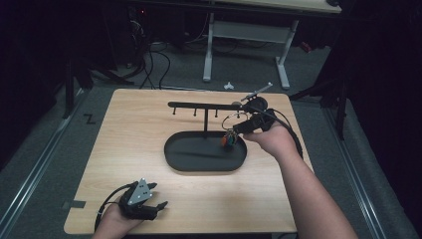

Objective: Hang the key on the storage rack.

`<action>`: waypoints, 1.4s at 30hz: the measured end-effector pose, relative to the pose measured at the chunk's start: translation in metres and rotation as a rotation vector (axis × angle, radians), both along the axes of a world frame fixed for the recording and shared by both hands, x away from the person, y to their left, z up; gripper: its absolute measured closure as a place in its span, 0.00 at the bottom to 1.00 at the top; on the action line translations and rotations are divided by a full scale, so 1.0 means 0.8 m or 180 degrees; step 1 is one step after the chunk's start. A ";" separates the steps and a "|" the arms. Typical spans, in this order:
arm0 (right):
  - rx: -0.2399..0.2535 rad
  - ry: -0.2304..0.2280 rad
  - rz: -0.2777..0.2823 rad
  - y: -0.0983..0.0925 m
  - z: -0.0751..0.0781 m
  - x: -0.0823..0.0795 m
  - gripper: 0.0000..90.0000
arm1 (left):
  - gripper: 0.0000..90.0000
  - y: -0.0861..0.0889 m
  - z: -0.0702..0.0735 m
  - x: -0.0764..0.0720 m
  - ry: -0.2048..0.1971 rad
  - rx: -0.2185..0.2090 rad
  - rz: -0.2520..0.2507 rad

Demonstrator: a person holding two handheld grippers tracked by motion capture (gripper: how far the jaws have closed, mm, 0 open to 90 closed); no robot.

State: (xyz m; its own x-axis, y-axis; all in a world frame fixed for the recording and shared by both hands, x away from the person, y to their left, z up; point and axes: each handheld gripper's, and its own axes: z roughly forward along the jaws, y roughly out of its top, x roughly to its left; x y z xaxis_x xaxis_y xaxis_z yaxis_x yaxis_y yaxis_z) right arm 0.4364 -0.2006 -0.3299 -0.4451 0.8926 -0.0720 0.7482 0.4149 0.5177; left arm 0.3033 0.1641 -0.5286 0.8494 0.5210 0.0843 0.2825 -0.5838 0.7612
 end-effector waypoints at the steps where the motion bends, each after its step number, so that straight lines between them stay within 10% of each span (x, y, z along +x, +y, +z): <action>1: 0.0039 0.0006 -0.0021 0.000 -0.003 -0.003 0.27 | 0.30 0.000 0.000 0.000 0.0005 0.0014 -0.0008; 27: 0.0178 -0.0648 -0.0112 -0.020 -0.114 -0.074 0.16 | 0.30 -0.001 -0.002 0.001 0.0027 0.0014 0.0012; 35: 0.0507 -0.0895 -0.0224 -0.044 -0.165 -0.108 0.16 | 0.31 0.001 0.003 0.000 -0.0025 -0.0097 0.0056; 40: 0.0834 -0.1300 -0.0445 -0.061 -0.220 -0.171 0.16 | 0.31 0.004 0.004 0.001 0.0003 -0.0185 0.0100; 42: 0.0879 -0.1237 -0.0393 -0.061 -0.235 -0.191 0.16 | 0.31 0.003 0.006 0.002 0.0007 -0.0235 0.0109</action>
State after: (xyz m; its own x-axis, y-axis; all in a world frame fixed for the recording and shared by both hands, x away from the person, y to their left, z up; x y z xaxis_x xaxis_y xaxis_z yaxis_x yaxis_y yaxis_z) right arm 0.2836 -0.2497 -0.5176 -0.3219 0.9461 0.0350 0.5129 0.1432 0.8464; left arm 0.3046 0.1664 -0.5238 0.8311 0.5544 0.0426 0.3032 -0.5160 0.8011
